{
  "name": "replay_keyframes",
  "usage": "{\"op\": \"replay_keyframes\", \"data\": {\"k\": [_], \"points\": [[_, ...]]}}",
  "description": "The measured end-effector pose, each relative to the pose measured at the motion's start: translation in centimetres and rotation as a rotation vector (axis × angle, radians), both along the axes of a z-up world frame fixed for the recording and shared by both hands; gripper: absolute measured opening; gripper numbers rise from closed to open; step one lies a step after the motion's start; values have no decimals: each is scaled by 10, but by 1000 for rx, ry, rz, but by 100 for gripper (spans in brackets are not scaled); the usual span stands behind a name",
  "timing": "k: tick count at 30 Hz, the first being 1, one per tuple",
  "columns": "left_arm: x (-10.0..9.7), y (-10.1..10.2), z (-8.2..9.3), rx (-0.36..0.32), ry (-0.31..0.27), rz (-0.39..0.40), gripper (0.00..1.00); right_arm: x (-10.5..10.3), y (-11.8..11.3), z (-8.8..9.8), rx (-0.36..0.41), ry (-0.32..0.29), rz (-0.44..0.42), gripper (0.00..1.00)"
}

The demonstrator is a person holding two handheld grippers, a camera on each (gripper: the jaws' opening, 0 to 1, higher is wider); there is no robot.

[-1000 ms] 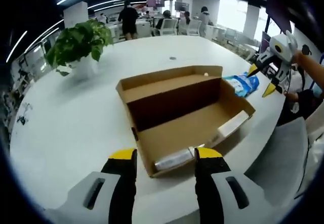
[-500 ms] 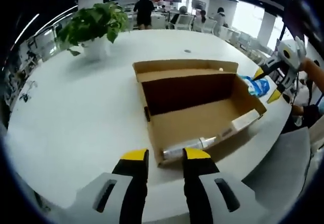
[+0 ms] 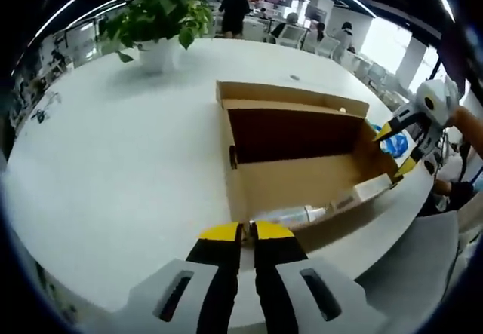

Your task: Operate the shoe box by opening the lid, removing the specified soft item, and placing it in the target area until the item is outside and the box remains undamaged.

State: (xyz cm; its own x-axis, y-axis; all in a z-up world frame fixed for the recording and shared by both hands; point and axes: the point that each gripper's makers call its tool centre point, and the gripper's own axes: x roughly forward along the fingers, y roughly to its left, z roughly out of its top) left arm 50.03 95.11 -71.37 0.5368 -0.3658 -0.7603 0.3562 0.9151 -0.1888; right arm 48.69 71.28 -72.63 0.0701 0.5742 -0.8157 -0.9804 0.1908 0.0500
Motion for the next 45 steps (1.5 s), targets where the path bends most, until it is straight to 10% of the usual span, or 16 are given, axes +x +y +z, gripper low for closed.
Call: {"op": "replay_keyframes", "data": {"k": [45], "points": [[-1, -1, -2, -7, 29, -8, 2, -6, 19, -17, 15, 62, 100, 34]]}}
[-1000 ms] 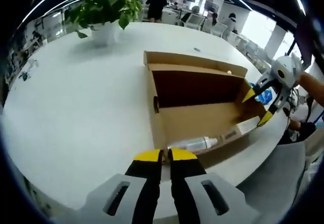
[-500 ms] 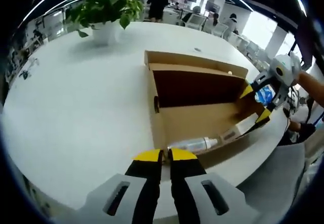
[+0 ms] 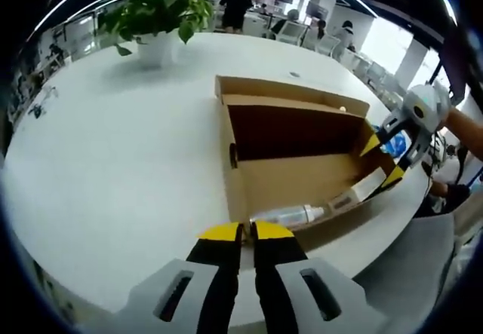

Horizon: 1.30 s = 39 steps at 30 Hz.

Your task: Operate the shoe box by opening the lid, removing the specified soft item, and placing it in the target area until the item is outside and the box remains undamaged.

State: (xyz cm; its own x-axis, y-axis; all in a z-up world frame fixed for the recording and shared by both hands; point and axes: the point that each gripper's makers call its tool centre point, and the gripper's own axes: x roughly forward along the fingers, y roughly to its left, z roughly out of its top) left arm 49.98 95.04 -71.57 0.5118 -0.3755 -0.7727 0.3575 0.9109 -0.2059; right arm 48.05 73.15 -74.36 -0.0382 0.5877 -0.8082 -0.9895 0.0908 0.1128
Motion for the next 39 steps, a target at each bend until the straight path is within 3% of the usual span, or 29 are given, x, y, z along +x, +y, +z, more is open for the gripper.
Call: {"op": "replay_keyframes", "data": {"k": [13, 24, 39], "points": [[0, 1, -1, -15, 0, 13, 3, -9, 11, -5, -5, -2, 29, 17], [1, 1, -1, -24, -4, 22, 3, -12, 12, -4, -7, -19, 51, 16], [0, 0, -1, -36, -5, 30, 3, -4, 13, 19, 23, -64, 37, 15]]}}
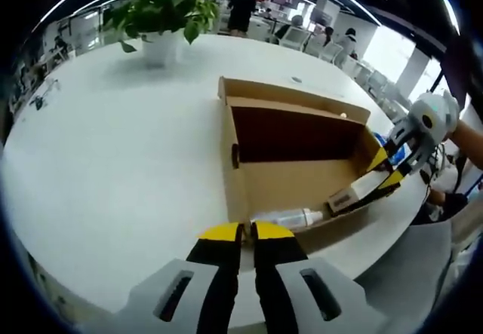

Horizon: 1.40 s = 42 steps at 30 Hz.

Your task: Operate the shoe box by opening the lid, removing the specified soft item, and placing it in the target area until the item is outside and the box remains undamaged.

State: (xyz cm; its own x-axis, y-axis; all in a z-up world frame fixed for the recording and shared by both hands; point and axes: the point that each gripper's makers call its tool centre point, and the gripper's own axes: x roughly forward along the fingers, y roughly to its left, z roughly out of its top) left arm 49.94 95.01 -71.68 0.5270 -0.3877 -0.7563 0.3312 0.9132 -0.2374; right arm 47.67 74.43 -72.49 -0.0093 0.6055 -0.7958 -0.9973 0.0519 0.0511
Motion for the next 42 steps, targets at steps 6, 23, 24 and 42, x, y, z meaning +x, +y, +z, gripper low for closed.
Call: {"op": "replay_keyframes", "data": {"k": [6, 23, 24, 42], "points": [[0, 0, 0, 0, 2, 0, 3, 5, -3, 11, 7, -17, -14, 14], [1, 0, 0, 9, 8, -4, 3, 21, -13, 62, 55, -95, -23, 14], [1, 0, 0, 9, 8, -4, 3, 22, -14, 64, 56, -100, -23, 14], [2, -1, -1, 27, 18, -13, 3, 41, -55, 96, 61, -143, -50, 14]]}}
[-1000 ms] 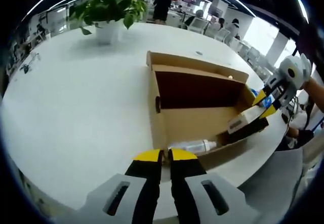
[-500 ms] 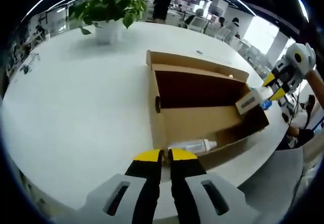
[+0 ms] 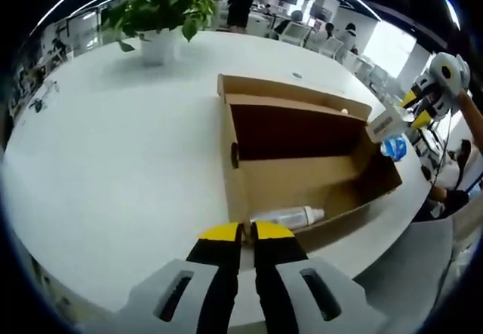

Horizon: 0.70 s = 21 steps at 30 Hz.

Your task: Operate the shoe box by opening the lid, removing the specified soft item, and placing it in the target area until the item is outside and the box remains undamaged.

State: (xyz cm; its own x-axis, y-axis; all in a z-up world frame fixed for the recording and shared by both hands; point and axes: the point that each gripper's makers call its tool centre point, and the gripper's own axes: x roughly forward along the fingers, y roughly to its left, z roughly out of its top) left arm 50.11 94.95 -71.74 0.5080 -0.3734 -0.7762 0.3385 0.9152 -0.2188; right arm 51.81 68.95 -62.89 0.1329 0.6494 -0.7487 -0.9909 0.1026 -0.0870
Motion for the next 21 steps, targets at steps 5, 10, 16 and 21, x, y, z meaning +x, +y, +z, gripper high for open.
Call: {"op": "replay_keyframes", "data": {"k": [5, 10, 16, 21], "points": [[0, 0, 0, 5, 3, -3, 3, 5, -17, 7, -4, -7, -13, 14], [0, 0, 0, 6, 6, -2, 3, 9, -32, 10, -15, -14, -19, 14], [1, 0, 0, 5, 8, 1, 3, 15, -50, 14, -27, -22, -34, 15], [1, 0, 0, 3, 10, 7, 3, 21, -66, 16, -34, -30, -51, 15]]}}
